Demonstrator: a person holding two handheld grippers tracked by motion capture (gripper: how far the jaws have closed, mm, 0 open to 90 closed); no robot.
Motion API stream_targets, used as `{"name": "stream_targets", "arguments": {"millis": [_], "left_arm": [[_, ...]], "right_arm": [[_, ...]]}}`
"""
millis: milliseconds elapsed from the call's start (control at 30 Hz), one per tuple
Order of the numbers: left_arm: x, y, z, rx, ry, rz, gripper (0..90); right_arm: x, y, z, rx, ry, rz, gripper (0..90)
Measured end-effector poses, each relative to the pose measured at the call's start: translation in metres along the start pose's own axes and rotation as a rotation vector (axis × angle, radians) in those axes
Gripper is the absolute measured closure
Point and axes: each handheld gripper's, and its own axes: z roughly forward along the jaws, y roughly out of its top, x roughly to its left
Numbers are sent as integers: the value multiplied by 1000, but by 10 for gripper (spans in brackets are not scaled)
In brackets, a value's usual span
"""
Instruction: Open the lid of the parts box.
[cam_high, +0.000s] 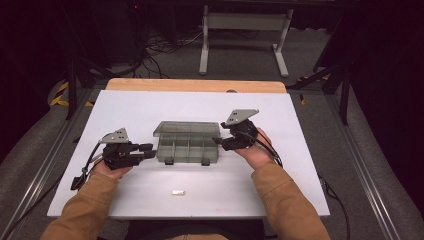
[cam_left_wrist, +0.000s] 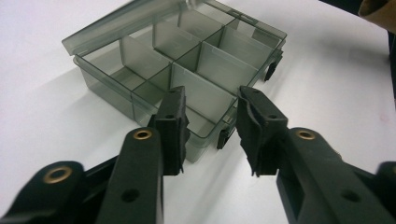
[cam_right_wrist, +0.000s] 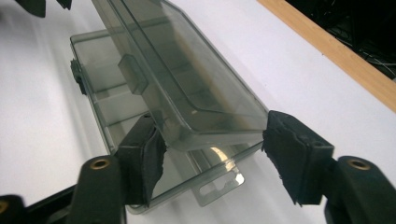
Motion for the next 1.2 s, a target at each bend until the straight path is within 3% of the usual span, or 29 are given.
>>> {"name": "stream_targets", "arguments": {"millis": [167, 367, 800, 1200], "left_arm": [[-2, -1, -3, -14, -18, -5, 501], [-4, -2, -8, -34, -21, 11, 422], [-6, -5, -16, -68, -6, 28, 295], [-7, -11, -19, -93, 16, 49, 189]], "right_arm": [[-8, 7, -1, -7, -3, 16, 444], [-15, 17, 0, -9, -6, 3, 501], [-32, 31, 8, -27, -16, 40, 551], [-48, 31, 17, -31, -36, 64, 585]]}}
